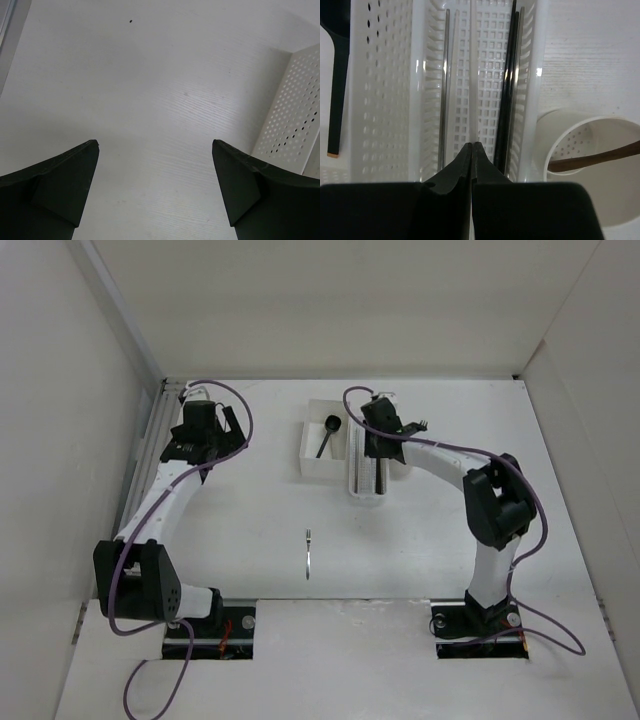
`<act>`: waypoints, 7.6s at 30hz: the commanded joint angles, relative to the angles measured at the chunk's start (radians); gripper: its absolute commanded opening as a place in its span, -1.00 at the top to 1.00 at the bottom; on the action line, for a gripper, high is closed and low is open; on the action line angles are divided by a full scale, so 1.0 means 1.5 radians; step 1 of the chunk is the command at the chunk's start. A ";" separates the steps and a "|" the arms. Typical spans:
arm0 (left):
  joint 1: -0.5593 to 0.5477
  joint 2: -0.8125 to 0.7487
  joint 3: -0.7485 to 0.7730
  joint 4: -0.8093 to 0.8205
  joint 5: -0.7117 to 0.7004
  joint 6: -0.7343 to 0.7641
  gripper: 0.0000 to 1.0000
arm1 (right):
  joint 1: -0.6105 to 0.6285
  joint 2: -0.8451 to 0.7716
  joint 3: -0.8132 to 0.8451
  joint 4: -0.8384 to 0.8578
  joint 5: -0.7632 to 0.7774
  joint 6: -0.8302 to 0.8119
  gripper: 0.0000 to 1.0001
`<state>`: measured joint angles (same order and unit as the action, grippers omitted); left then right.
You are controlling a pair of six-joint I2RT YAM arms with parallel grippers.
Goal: Sort the eating utensils into containers
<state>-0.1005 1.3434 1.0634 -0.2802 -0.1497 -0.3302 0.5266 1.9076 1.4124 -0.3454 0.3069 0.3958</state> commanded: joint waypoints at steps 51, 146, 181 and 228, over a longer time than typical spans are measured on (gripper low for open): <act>-0.013 -0.090 -0.009 0.025 0.007 -0.010 -0.89 | 0.464 0.036 -0.019 -0.181 -0.034 0.237 -0.03; -0.007 -0.077 -0.009 0.025 -0.012 -0.004 -0.92 | 0.248 -0.233 -0.046 -0.063 0.185 0.058 1.00; 0.036 0.021 0.024 0.013 -0.036 0.015 -0.92 | -0.037 -0.114 -0.159 0.218 0.233 -0.009 1.00; 0.196 0.110 0.243 -0.042 -0.098 0.149 -0.93 | -0.556 -0.080 0.207 -0.047 -0.084 -0.106 -0.65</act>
<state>0.1947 1.5082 1.3773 -0.3450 -0.3130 -0.1123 -0.3061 1.7893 1.6699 -0.4416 0.1467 0.2478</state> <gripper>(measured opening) 0.967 0.821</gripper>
